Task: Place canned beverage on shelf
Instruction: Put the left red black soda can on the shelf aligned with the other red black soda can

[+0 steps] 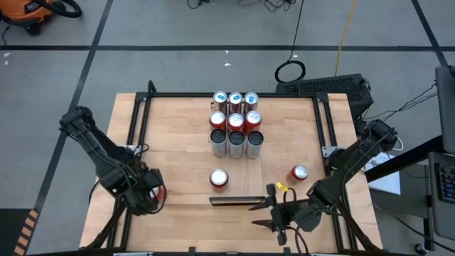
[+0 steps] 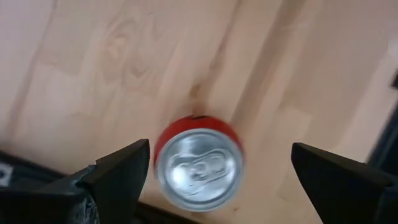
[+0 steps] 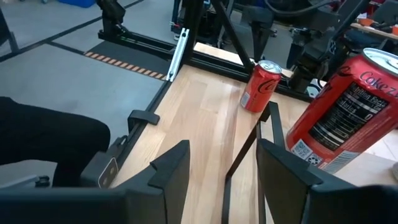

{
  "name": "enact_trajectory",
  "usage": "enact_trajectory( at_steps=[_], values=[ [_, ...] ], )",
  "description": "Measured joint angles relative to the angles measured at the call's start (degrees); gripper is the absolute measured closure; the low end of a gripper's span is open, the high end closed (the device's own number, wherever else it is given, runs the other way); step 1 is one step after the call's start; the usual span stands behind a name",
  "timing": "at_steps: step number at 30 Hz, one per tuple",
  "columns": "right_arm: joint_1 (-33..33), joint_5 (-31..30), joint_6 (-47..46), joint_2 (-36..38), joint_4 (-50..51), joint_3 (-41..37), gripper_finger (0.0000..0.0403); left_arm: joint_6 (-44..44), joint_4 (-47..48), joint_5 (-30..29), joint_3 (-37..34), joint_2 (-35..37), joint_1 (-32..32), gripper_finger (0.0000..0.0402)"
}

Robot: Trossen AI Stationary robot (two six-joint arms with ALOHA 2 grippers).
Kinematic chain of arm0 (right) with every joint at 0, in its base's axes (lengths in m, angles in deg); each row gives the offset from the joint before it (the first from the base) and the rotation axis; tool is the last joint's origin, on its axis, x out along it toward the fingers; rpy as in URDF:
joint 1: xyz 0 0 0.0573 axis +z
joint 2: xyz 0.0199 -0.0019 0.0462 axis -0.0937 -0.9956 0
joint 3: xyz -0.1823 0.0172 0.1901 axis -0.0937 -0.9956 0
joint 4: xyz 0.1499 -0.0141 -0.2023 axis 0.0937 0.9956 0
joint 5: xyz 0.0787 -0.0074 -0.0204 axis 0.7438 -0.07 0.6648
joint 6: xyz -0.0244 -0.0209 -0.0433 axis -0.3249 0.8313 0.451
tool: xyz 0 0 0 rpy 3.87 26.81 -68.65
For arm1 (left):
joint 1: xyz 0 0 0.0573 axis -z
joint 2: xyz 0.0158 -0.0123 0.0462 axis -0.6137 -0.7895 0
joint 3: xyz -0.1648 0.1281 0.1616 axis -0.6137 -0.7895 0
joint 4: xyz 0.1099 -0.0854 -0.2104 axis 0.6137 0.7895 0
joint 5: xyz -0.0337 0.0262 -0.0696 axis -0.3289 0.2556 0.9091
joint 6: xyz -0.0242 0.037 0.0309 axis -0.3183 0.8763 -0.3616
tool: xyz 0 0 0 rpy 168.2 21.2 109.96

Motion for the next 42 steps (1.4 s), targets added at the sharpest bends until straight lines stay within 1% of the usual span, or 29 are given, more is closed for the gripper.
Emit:
enact_trajectory(
  at_steps=[4,12,20,26,29,33,36,39,42],
  values=[
    [0.0,0.07,-0.01,0.0,0.53,0.02,0.0243,0.54,2.41,0.59,-0.89,-1.15,0.04,0.0011],
    [0.0,0.09,-0.21,0.0,0.97,0.02,0.0243,2.1,2.26,1.05,-2.58,-3.99,0.04,0.001],
    [0.0,0.11,0.19,-0.09,0.89,0.02,0.0243,2.03,0.35,1.36,-3.3,-4.2,0.04,0.0011],
    [0.09,0.26,-0.52,-2.03,0.71,0.07,0.0243,1.62,0.61,1.31,-3.41,-4.2,0.04,0.0011],
    [0.11,0.33,-0.63,-2.76,0.56,0.07,0.0243,0.52,0.24,1.55,-5.13,-4.2,0.04,0.0011],
    [0.11,0.32,-1.06,-2.78,0.3,0.07,0.0243,0.46,-2.04,3.67,-8.29,-4.24,0.04,0.0011],
    [0.11,0.33,-0.8,-2.78,0.29,0.07,0.0243,0.04,-3.94,3.63,-8.85,-4.24,0.04,0.0011],
    [0.11,0.33,-0.74,-2.78,0.12,0.07,0.0243,-0.89,-4.25,3.43,-8.85,-4.24,0.04,0.0021],
    [0.11,0.29,-0.66,-2.78,-0.26,0.07,0.0243,-0.98,-4.33,3.43,-8.85,-4.24,0.04,0.0046]
  ],
)
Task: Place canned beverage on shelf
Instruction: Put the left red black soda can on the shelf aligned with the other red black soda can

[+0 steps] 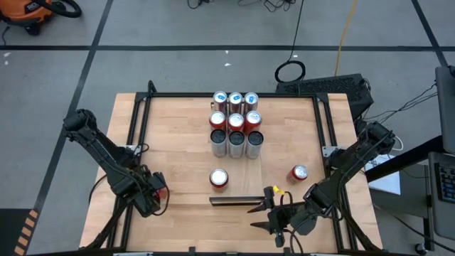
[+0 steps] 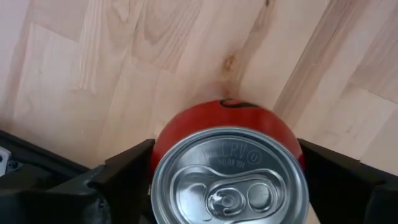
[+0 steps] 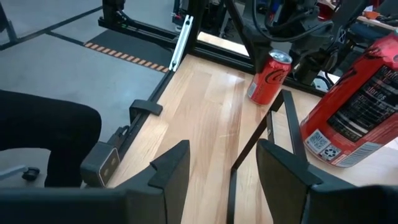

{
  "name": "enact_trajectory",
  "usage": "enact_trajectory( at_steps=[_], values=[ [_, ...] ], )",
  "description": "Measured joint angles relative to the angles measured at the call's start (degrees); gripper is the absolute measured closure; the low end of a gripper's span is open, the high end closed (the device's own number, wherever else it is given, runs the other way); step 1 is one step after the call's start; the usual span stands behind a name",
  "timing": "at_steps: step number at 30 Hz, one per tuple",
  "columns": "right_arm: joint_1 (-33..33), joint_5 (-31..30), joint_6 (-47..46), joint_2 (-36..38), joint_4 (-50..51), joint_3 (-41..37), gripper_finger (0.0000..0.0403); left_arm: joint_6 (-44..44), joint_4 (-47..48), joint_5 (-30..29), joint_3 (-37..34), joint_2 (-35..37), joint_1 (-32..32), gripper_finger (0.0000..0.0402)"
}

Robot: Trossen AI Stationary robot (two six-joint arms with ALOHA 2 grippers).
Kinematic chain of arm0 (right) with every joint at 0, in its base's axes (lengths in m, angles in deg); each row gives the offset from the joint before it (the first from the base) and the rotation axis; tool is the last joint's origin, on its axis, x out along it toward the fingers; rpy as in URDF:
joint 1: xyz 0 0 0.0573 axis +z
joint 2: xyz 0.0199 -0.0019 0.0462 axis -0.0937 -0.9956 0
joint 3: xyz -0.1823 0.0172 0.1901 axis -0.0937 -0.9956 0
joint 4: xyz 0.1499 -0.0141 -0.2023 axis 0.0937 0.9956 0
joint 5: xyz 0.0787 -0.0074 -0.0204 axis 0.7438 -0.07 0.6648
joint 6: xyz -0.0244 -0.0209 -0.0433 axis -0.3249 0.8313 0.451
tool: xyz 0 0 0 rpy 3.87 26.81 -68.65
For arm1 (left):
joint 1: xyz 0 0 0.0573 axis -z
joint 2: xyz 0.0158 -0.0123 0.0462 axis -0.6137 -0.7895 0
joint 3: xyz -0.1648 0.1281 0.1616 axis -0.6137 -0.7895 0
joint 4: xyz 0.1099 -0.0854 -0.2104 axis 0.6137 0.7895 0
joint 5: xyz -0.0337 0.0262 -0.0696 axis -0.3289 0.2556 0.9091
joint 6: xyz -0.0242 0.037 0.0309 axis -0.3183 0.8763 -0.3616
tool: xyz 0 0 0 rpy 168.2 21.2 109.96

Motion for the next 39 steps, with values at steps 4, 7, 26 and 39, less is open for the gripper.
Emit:
enact_trajectory(
  at_steps=[4,7,26,39],
  values=[
    [0.0,-0.03,0.02,0.0,-0.94,0.0,0.0243,0.04,0.02,-0.01,0.0,0.02,0.0,0.0092],
    [0.0,-0.07,0.04,0.0,-1.94,0.0,0.0243,0.04,0.04,0.0,0.03,0.07,0.0,0.0118],
    [-0.52,-0.23,8.1,-4.52,-19.94,-0.02,0.0243,10.61,0.62,-0.91,16.09,0.0,-2.21,0.0109],
    [-1.32,-9.9,24.01,-14.25,-41.79,0.39,0.0191,17.62,-4.44,-15.56,28.48,0.04,-2.31,0.0109]
  ],
)
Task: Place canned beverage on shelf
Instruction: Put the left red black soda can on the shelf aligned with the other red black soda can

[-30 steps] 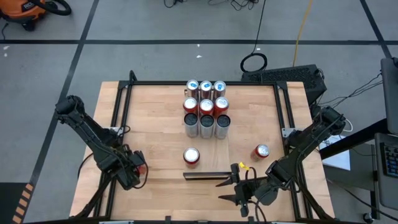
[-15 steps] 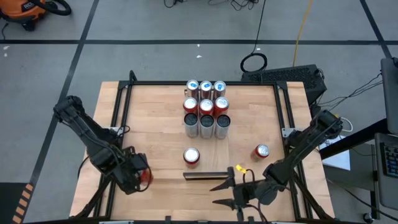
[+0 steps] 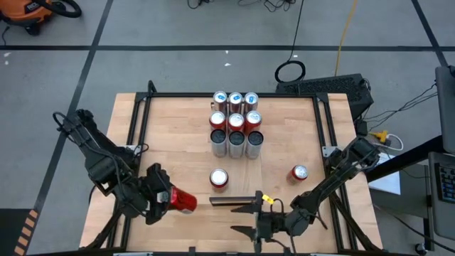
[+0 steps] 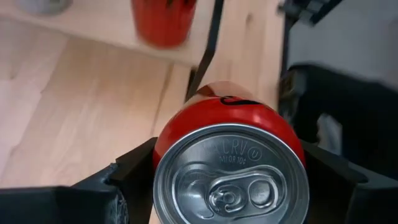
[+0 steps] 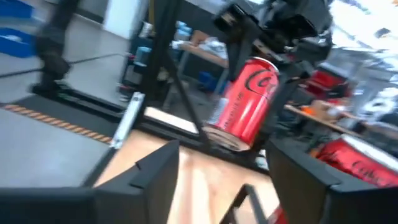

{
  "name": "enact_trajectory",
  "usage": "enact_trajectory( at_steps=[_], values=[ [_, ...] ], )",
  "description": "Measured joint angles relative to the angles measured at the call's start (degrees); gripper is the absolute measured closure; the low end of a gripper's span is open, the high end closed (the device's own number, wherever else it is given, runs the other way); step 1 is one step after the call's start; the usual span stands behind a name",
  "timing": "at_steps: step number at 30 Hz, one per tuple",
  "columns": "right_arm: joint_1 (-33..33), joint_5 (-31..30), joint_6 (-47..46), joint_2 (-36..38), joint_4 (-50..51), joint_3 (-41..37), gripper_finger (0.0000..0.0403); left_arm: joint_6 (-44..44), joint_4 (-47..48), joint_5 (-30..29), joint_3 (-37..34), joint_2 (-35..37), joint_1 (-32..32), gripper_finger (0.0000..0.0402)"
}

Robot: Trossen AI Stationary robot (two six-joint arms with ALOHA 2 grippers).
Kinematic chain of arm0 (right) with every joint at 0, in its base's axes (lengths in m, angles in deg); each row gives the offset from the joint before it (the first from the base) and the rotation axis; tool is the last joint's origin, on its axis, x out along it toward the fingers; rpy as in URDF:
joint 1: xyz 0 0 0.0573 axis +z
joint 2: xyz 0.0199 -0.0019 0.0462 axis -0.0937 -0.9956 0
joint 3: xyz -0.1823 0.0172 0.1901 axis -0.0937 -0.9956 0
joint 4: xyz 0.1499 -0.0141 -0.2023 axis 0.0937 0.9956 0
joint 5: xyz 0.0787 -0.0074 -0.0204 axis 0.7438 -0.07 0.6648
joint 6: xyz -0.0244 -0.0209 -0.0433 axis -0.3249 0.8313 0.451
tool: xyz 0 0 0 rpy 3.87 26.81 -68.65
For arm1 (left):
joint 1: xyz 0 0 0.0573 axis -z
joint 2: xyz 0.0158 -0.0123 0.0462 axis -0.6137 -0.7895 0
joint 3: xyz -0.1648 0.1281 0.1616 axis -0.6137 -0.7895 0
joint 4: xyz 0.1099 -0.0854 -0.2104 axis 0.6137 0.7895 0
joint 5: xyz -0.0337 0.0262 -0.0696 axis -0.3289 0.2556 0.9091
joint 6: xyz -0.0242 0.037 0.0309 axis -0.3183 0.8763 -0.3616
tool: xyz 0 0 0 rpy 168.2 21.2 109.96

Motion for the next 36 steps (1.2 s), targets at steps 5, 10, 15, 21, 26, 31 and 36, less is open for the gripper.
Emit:
enact_trajectory(
  at_steps=[5,10,15,21,26,31,36],
  values=[
    [-0.4,-6.13,7.22,-4.08,-0.86,5.59,0.0127,-4.21,-8.54,-3.81,0.27,0.0,0.05,0.0109],
    [-1.08,-6.88,16.09,-9.23,-0.6,11.99,0.0069,-5.54,-17.84,-7.41,0.27,0.0,0.06,0.0109],
    [-1.6,-11.33,24.15,-13.08,-0.94,18.17,0.0038,-7.28,-22.86,-10.46,0.27,0.0,0.06,0.0109],
    [-2.16,-15.79,33.2,-14.64,-5.76,20.84,0.0026,-9.97,-23.77,-11.8,-0.17,0.0,0.06,0.0109],
    [-3.16,-15.57,37.5,-14.53,-9.92,20.86,0.0025,-11.47,-24.35,-12.77,-0.22,-0.63,-0.02,0.0108],
    [-4.2,-10.08,40.38,-14.53,-8.09,20.87,0.0025,-11.58,-27.64,-13.2,-0.24,-2.35,-0.78,0.0108],
    [-5.12,-9.58,40.58,-14.42,-7.33,20.9,0.0025,-11.56,-30.75,-12.82,-0.26,-3.69,-1.39,0.0108]
  ],
)
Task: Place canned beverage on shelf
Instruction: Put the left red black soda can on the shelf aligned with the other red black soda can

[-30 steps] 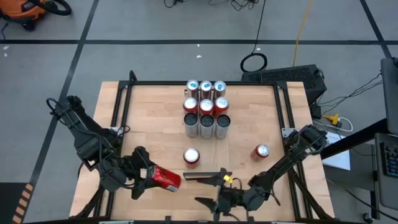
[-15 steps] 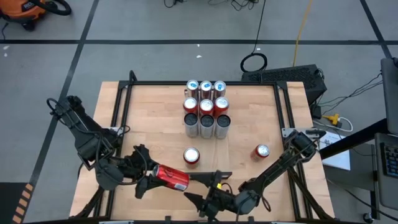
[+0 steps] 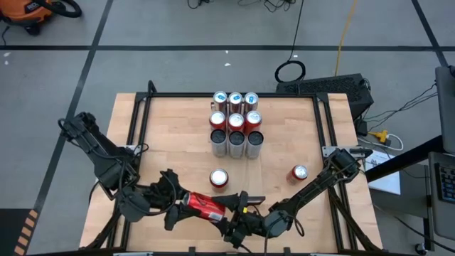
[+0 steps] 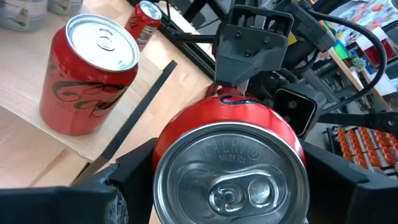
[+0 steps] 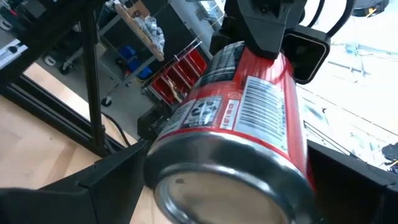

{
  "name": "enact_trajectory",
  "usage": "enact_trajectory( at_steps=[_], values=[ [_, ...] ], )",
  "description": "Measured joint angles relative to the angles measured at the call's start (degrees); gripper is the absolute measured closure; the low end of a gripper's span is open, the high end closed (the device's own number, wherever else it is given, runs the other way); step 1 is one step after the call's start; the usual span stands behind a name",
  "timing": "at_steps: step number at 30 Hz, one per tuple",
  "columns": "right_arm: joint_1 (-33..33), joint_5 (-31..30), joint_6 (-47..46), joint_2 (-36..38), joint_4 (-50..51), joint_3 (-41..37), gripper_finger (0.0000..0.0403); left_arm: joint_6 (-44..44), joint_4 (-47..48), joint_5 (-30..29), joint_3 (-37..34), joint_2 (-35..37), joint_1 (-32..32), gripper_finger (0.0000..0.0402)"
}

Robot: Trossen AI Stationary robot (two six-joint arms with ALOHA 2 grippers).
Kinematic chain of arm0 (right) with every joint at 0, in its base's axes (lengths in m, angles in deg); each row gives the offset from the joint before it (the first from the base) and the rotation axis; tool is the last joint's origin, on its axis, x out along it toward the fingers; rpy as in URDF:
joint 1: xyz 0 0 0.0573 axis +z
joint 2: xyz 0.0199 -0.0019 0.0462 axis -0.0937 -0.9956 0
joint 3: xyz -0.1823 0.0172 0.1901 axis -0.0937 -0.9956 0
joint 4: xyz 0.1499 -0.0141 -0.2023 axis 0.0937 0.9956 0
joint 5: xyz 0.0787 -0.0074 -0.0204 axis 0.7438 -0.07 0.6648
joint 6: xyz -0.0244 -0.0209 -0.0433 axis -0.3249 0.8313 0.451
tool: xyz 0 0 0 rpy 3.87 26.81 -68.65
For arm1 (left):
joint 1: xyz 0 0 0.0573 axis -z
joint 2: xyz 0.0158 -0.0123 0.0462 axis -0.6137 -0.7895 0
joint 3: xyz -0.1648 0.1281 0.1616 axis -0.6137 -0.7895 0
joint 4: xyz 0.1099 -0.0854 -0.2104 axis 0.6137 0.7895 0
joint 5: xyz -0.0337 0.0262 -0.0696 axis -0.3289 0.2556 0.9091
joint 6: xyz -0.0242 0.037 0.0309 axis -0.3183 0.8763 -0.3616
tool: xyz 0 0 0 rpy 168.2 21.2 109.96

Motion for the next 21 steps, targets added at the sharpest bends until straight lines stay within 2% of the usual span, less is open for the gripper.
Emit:
enact_trajectory(
  at_steps=[5,16,21],
  values=[
    [-0.09,0.01,-0.06,0.0,0.05,0.0,0.0035,0.0,-0.6,0.01,0.0,-0.76,-0.03,0.0108],
    [-0.02,-0.27,-1.8,-0.04,0.18,-0.04,0.0117,-0.29,-0.66,-0.16,0.0,-1.31,0.01,0.0108],
    [-0.02,-0.28,-2.25,-0.04,0.2,-0.07,0.0119,4.28,-0.91,-0.67,0.0,-1.31,0.01,0.0079]
  ],
)
